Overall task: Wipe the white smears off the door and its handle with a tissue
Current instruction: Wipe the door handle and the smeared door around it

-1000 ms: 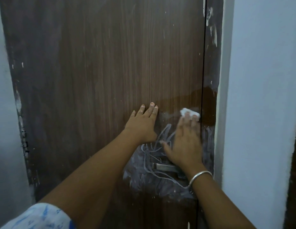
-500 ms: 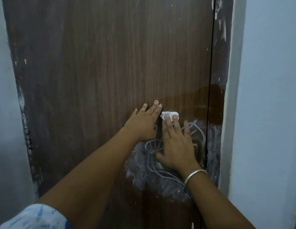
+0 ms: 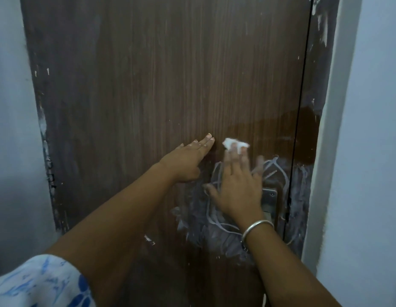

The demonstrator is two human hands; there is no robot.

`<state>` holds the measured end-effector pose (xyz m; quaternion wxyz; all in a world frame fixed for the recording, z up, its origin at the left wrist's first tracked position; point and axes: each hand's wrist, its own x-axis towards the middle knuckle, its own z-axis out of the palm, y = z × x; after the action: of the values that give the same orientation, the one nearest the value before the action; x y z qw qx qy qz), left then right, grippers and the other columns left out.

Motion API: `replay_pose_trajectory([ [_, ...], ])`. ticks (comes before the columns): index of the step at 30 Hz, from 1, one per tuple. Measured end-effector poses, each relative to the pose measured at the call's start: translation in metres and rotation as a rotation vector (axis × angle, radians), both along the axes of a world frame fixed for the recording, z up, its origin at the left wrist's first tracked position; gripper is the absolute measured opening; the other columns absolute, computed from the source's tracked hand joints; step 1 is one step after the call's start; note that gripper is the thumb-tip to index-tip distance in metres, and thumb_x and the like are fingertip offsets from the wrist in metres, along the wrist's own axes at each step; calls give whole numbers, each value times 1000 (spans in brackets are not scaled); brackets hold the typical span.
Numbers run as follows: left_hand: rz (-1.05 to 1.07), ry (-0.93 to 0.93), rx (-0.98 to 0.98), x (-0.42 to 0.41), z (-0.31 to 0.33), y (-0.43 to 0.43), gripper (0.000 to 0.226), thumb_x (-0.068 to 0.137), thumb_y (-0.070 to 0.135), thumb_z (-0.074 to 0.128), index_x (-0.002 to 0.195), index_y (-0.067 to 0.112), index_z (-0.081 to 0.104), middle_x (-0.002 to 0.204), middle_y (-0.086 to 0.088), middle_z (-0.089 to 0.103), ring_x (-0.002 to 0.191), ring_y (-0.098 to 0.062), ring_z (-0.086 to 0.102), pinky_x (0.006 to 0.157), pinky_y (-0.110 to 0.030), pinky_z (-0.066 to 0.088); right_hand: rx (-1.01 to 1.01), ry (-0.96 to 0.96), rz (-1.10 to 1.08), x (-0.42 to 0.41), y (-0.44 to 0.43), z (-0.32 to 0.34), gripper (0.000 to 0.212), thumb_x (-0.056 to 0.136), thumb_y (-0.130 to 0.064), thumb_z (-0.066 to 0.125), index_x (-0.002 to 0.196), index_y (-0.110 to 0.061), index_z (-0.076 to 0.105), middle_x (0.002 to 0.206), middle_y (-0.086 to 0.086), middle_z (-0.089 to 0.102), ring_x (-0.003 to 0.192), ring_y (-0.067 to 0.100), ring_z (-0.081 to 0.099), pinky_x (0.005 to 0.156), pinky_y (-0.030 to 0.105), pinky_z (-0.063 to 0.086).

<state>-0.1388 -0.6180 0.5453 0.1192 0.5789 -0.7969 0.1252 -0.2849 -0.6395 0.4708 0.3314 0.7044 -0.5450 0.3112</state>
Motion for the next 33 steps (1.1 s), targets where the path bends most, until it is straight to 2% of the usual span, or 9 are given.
replay_pose_trajectory([
  [4, 20, 59, 32, 10, 0, 1, 83, 85, -1, 43, 148, 25, -5, 158, 8, -9, 145, -22, 5, 115, -44, 5, 1, -174, 1, 10, 5, -2, 105, 75, -69, 47, 145, 3, 15, 155, 22, 8, 142, 40, 1, 110, 56, -5],
  [8, 15, 152, 39, 11, 0, 0, 82, 88, 3, 44, 147, 29, -6, 159, 1, 4, 145, -23, 11, 116, -42, 9, 140, 112, 133, 35, 8, -7, 107, 75, -70, 48, 147, -2, 9, 157, 16, -5, 142, 36, -12, 111, 52, -12],
  [11, 17, 210, 63, 14, 1, -1, 84, 92, 15, 48, 145, 32, -15, 156, -4, 18, 139, -30, 28, 114, -44, 24, 182, 263, 188, 44, 5, -8, 97, 77, -71, 45, 146, -6, 21, 156, 13, -13, 141, 33, -19, 110, 52, -14],
  [14, 13, 220, 81, 18, 5, -3, 88, 91, 18, 52, 145, 29, -17, 157, 12, 10, 136, -25, 34, 112, -40, 29, 185, 397, 170, 50, 3, -5, 96, 79, -74, 37, 145, -6, 22, 156, 14, -11, 140, 35, -19, 109, 55, -15],
  [17, 14, 211, 87, 22, 6, -5, 86, 91, 17, 53, 146, 29, -12, 158, 6, 10, 136, -24, 35, 109, -39, 33, 190, 491, 160, 53, 0, -7, 101, 81, -73, 33, 146, -2, 4, 156, 14, -8, 140, 35, -20, 112, 54, -13],
  [20, 10, 206, 84, 26, 3, -7, 88, 90, 14, 55, 147, 29, -10, 158, 2, 10, 135, -26, 37, 107, -40, 36, 168, 547, 154, 54, -3, -12, 95, 83, -69, 36, 147, -5, 8, 157, 12, -7, 141, 33, -20, 111, 56, -13],
  [24, -5, 236, 98, 28, 0, -9, 86, 90, 16, 54, 146, 30, -10, 158, 3, 7, 139, -26, 30, 111, -41, 31, 115, 474, 126, 55, -4, -18, 88, 86, -66, 35, 147, -8, 10, 157, 11, -7, 141, 31, -19, 105, 57, -22],
  [28, 18, 218, 79, 26, -4, -11, 85, 91, 14, 51, 146, 29, -12, 157, 1, 14, 134, -28, 38, 114, -47, 24, 124, 398, 92, 62, 0, -21, 89, 84, -69, 34, 147, -9, 14, 157, 10, -6, 142, 31, -16, 104, 58, -22],
  [33, 42, 186, 40, 26, -11, -16, 95, 81, 3, 51, 146, 28, -14, 159, 2, 7, 141, -21, 25, 116, -43, 6, 34, 39, -60, 29, 2, -17, 97, 77, -69, 45, 147, -9, 15, 157, 11, -1, 143, 31, -4, 106, 60, -14],
])
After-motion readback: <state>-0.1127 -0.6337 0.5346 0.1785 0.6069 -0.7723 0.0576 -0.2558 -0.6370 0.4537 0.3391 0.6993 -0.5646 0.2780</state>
